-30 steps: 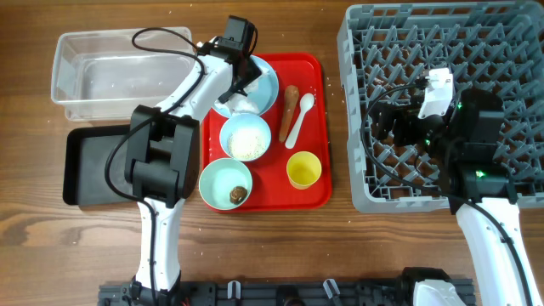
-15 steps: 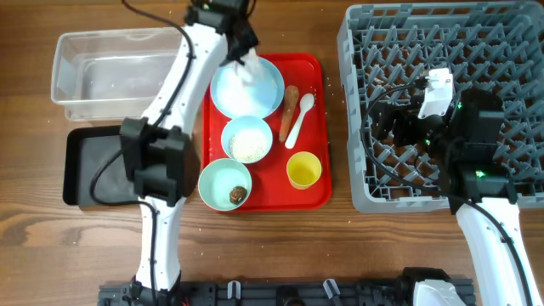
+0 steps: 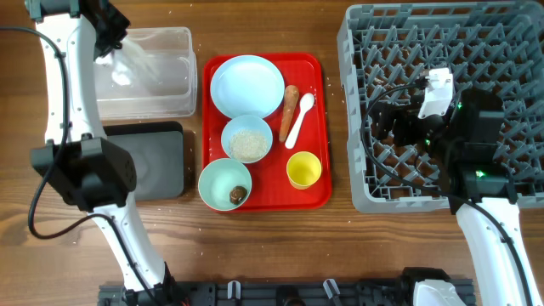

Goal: Sort waste into correct bins and load items into the dishwasher rack
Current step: 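Grasp the tissues with the left gripper and drop them into the clear bin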

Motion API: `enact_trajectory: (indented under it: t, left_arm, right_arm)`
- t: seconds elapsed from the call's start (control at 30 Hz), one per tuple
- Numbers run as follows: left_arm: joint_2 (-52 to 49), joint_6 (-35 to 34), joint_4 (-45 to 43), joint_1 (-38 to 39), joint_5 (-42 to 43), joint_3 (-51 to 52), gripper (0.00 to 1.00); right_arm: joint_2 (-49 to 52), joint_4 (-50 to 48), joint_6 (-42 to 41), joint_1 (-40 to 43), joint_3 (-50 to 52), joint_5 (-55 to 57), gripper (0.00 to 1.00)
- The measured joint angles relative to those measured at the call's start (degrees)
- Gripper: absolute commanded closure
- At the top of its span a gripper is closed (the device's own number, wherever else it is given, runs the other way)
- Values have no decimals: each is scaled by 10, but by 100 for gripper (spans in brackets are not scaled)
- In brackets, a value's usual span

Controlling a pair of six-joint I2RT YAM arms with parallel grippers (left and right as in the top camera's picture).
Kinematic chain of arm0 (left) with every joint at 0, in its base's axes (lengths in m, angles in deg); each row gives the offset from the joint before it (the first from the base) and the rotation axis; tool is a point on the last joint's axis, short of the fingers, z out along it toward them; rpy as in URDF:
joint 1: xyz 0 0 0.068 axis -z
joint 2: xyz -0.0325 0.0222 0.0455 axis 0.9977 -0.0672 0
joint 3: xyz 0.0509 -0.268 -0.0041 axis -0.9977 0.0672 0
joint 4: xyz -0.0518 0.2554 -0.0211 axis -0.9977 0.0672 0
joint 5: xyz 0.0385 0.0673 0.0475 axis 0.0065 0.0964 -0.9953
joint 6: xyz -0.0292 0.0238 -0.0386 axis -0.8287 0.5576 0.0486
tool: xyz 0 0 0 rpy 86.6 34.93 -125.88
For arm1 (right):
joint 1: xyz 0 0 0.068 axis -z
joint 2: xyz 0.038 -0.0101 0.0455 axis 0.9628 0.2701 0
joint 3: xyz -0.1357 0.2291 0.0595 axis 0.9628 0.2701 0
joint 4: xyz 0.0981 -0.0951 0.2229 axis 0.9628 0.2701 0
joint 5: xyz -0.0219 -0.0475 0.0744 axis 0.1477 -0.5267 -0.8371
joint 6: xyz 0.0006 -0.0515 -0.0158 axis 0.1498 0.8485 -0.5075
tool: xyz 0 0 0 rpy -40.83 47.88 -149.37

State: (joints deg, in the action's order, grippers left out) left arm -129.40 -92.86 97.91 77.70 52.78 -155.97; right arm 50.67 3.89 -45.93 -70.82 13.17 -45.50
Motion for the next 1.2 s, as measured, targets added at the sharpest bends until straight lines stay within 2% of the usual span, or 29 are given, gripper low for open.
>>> enact_trajectory:
  t: [0.13,0.23,0.27,0.3,0.37,0.47,0.5,0.57,0.7,0.8,0.87,1.0,1.07,1.13,1.2]
  left_arm:
    - [-33,10,-6,1,0,7,0]
    - [-32,59,-7,1,5,7,0]
    - [-29,72,-6,1,16,7,0]
    - [-24,86,0,2,33,7,6]
    - [4,107,26,8,68,7,6]
    - [84,119,94,59,94,7,1]
    - [109,121,132,103,100,7,1]
    - [113,123,167,160,106,6,1]
    - [111,135,173,241,104,41,3]
    - [109,161,119,292,102,130,13]
    - [108,173,49,324,99,211,17]
    - [103,185,-42,393,99,330,34]
    - [103,189,-84,408,100,371,44]
    - [103,191,-97,410,99,398,59]
    - [103,191,-123,410,99,415,63]
  right_arm:
    - [0,0,0,0,0,0,0]
    - [0,-2,0,0,0,0,0]
    - [0,-2,0,0,0,0,0]
    - [0,-4,0,0,0,0,0]
    - [0,-8,-7,0,0,0,0]
    - [0,-9,-11,0,0,0,0]
    - [0,-9,-11,0,0,0,0]
    - [0,-9,-11,0,0,0,0]
    - [0,-8,-11,0,0,9,0]
    - [0,-6,-12,0,0,12,0]
    - [0,-1,-13,0,0,12,0]
    - [1,11,-13,0,0,14,1]
    - [1,13,-13,0,0,14,1]
    - [1,15,-13,0,0,14,1]
    - [1,16,-13,0,0,14,1]
